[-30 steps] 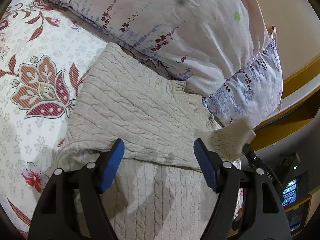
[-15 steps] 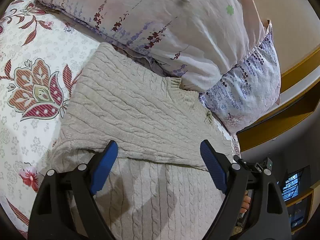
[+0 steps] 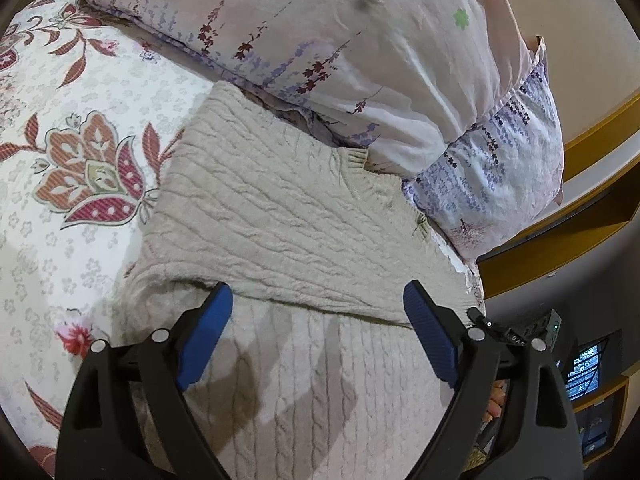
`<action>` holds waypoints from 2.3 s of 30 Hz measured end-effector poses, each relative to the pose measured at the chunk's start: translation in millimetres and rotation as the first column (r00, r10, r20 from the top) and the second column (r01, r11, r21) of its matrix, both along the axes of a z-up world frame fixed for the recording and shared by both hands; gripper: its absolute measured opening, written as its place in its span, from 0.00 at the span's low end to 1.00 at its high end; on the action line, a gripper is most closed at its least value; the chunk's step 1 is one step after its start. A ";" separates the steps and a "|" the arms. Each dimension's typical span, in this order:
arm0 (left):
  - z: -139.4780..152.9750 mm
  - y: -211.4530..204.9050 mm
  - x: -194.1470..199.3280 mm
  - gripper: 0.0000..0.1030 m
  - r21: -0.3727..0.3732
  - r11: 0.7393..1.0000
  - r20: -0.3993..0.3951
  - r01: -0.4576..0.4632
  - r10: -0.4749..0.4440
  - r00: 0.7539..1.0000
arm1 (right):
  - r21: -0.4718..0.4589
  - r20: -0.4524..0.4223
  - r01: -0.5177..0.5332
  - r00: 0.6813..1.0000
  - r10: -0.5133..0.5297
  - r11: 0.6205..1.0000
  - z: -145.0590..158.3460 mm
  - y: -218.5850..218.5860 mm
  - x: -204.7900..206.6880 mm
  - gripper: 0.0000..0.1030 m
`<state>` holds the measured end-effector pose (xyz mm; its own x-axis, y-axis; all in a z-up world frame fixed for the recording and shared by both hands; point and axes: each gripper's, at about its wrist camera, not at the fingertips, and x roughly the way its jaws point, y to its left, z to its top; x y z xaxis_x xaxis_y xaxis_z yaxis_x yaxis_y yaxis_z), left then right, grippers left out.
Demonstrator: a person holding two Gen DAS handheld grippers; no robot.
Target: Fold small clothes
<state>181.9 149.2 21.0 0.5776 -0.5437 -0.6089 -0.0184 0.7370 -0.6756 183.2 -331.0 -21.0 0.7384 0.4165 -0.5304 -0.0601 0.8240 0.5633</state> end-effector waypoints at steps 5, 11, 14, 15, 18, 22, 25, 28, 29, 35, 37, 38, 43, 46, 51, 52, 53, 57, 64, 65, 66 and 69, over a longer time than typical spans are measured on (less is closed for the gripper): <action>-1.4 4.1 -5.6 0.84 0.003 1.000 -0.004 -0.005 0.005 1.000 | -0.022 0.003 0.022 1.000 -0.022 1.000 -4.2 -0.2 -5.3 0.07; -1.9 6.1 -11.3 0.84 0.013 1.000 0.000 0.002 -0.002 1.000 | -0.116 -0.032 0.057 0.998 -0.061 0.992 -12.8 7.0 -3.6 0.07; 2.1 7.8 -20.3 0.84 0.012 1.000 0.015 0.021 -0.021 1.000 | -0.171 -0.031 0.049 0.998 -0.055 0.984 -12.5 12.0 -2.5 0.08; 5.3 10.5 -26.1 0.84 0.013 0.999 0.031 0.032 -0.032 0.999 | -0.181 -0.027 0.040 0.999 -0.046 0.983 -9.6 12.6 -5.1 0.11; 13.7 22.0 -45.2 0.84 0.045 0.998 0.072 0.046 -0.049 0.996 | -0.182 -0.005 0.020 1.000 -0.022 0.983 -0.2 7.0 -19.1 0.38; 15.6 43.1 -71.7 0.83 0.071 0.996 0.085 0.047 -0.053 0.995 | -0.157 0.022 0.005 1.000 -0.002 0.988 7.3 -13.7 -47.1 0.45; 9.8 55.3 -90.9 0.78 0.060 0.996 0.064 0.058 -0.062 0.996 | -0.113 0.008 -0.004 1.000 0.005 0.994 -0.2 -36.8 -72.3 0.45; 2.1 59.8 -108.3 0.72 0.039 0.997 0.041 0.062 -0.063 0.997 | -0.107 -0.010 0.019 1.000 -0.020 0.994 -9.4 -57.8 -99.8 0.45; -0.5 61.2 -113.6 0.71 0.029 0.998 0.035 0.064 -0.065 0.997 | -0.105 -0.017 0.026 0.999 -0.028 0.994 -13.0 -64.0 -108.4 0.45; -15.7 60.0 -141.2 0.54 -0.050 0.995 0.009 0.081 -0.081 0.997 | -0.044 -0.079 0.029 0.996 -0.032 0.999 -39.4 -87.6 -146.3 0.45; -17.4 57.4 -150.4 0.50 -0.050 0.995 0.014 0.089 -0.089 0.996 | -0.019 -0.089 0.010 0.996 -0.011 1.000 -47.6 -89.7 -155.5 0.44; -17.9 56.3 -153.3 0.49 -0.055 0.994 0.016 0.092 -0.091 0.996 | -0.010 -0.082 0.000 0.997 -0.001 1.000 -49.2 -89.7 -159.7 0.42; -22.6 45.9 -172.7 0.39 -0.085 0.988 0.028 0.133 -0.131 0.991 | 0.063 -0.088 -0.110 0.989 0.115 0.992 -61.8 -82.3 -176.3 0.27; -24.8 40.0 -185.4 0.38 -0.100 0.983 0.038 0.155 -0.151 0.988 | 0.106 -0.085 -0.183 0.978 0.192 0.977 -67.6 -73.9 -185.8 0.24; -33.5 29.5 -199.8 0.35 -0.146 0.968 0.018 0.205 -0.205 0.979 | 0.087 -0.081 -0.258 0.961 0.265 0.962 -67.8 -61.4 -200.7 0.24; -32.9 27.9 -201.0 0.35 -0.137 0.967 0.020 0.215 -0.214 0.977 | 0.072 -0.087 -0.272 0.957 0.277 0.960 -67.9 -58.8 -204.0 0.24; -31.8 25.8 -202.5 0.35 -0.123 0.965 0.020 0.231 -0.230 0.973 | 0.060 -0.093 -0.280 0.954 0.285 0.958 -67.5 -56.2 -205.5 0.24; -31.7 21.4 -202.3 0.28 -0.107 0.954 0.008 0.281 -0.281 0.960 | 0.013 -0.107 -0.324 0.940 0.324 0.946 -65.4 -45.6 -211.5 0.22; -27.0 25.0 -194.1 0.08 -0.097 0.961 0.021 0.258 -0.257 0.966 | -0.073 0.015 -0.285 0.958 0.286 0.956 -39.9 -34.8 -211.7 0.07; -24.0 28.1 -194.4 0.07 -0.095 0.964 0.033 0.248 -0.246 0.969 | -0.090 0.045 -0.269 0.961 0.273 0.959 -34.2 -34.9 -212.6 0.07; -18.4 32.8 -193.3 0.07 -0.090 0.970 0.052 0.226 -0.222 0.974 | -0.108 0.076 -0.248 0.963 0.257 0.963 -27.9 -35.1 -212.9 0.07; -4.9 43.9 -188.1 0.06 -0.090 0.982 0.096 0.169 -0.160 0.982 | -0.153 0.171 -0.181 0.964 0.206 0.972 -9.8 -36.9 -213.1 0.07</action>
<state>-6.2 193.1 16.0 0.5241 -0.6900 -0.4992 0.1601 0.6555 -0.7380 -30.0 -367.9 -30.8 0.7409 0.4947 -0.4542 -0.3179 0.8541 0.4118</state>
